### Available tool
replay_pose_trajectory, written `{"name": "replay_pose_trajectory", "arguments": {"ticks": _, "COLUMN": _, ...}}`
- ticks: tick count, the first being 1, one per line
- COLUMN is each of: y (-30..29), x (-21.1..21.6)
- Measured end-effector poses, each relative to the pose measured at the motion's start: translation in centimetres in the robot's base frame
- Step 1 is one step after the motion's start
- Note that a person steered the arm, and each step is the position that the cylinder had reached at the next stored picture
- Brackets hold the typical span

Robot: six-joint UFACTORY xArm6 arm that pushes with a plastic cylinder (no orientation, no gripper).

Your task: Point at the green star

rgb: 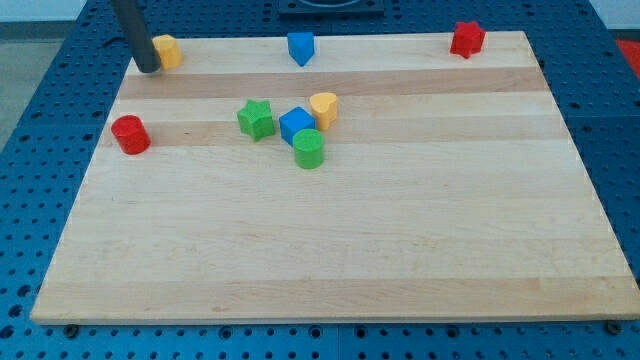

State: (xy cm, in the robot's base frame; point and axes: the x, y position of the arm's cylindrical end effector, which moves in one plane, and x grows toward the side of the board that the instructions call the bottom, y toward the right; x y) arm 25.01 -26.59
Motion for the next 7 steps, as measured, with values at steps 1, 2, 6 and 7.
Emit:
{"name": "replay_pose_trajectory", "arguments": {"ticks": 1, "y": 0.0, "x": 0.1}}
{"name": "replay_pose_trajectory", "arguments": {"ticks": 2, "y": 0.0, "x": 2.8}}
{"name": "replay_pose_trajectory", "arguments": {"ticks": 6, "y": 6.0, "x": 9.4}}
{"name": "replay_pose_trajectory", "arguments": {"ticks": 7, "y": 8.1, "x": 11.4}}
